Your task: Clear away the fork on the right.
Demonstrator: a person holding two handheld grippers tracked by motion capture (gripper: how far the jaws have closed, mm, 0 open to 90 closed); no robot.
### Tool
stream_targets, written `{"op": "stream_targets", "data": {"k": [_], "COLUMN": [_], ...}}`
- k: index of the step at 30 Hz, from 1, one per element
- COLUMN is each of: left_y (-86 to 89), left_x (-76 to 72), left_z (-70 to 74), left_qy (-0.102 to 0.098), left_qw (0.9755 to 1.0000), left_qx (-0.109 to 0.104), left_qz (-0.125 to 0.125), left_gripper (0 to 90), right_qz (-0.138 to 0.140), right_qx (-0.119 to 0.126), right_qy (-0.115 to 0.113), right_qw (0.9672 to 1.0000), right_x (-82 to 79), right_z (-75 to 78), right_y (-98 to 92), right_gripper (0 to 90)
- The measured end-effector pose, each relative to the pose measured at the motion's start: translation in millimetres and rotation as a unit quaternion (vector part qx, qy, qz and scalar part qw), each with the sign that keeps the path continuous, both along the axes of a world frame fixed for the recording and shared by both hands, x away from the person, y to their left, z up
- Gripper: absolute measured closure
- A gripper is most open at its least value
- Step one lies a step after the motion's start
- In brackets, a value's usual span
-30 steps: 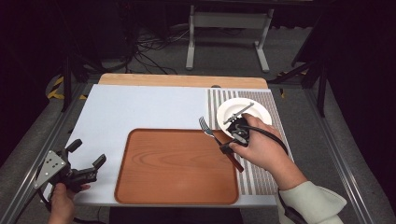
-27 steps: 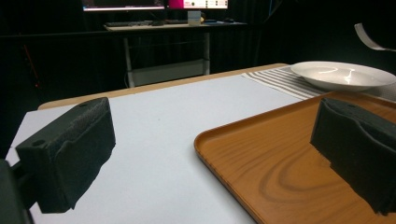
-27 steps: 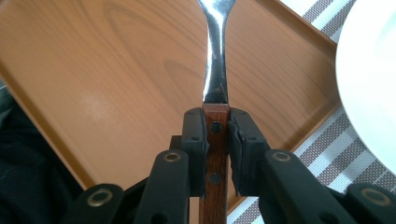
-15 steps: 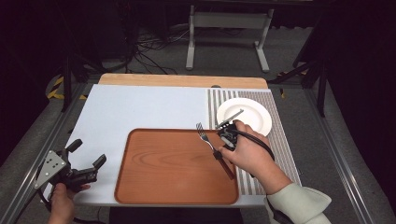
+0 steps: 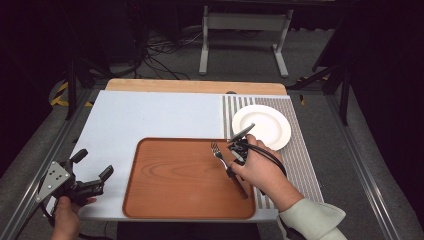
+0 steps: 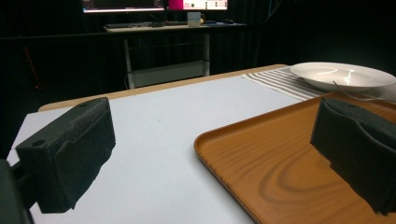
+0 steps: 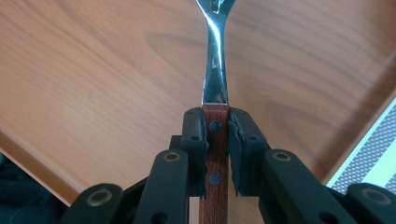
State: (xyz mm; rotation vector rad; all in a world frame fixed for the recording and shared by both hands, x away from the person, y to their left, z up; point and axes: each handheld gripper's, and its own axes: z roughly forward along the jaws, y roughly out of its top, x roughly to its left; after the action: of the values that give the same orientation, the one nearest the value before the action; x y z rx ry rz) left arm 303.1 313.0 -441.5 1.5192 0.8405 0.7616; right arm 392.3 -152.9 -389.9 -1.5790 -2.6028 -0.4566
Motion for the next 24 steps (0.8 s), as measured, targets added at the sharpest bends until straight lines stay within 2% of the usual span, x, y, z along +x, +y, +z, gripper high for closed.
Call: {"op": "stream_targets", "data": {"k": [6,24], "left_y": [0.1,0.2], "left_x": [0.0,0.1], "left_z": [0.0,-0.1], "left_qy": [0.0,0.0], "left_qw": [1.0,1.0], "left_qx": [0.0,-0.002], "left_qz": [0.0,0.001], "left_gripper": [0.5,0.5], "right_qz": [-0.012,-0.031], "right_qx": [-0.012,-0.017], "right_qy": [0.014,0.045], "right_qw": [0.9998,0.9984], "right_x": [1.1,3.6], "right_z": [-5.0,-15.4], "right_y": [0.2,1.1], "right_gripper": [77.8,77.5]}}
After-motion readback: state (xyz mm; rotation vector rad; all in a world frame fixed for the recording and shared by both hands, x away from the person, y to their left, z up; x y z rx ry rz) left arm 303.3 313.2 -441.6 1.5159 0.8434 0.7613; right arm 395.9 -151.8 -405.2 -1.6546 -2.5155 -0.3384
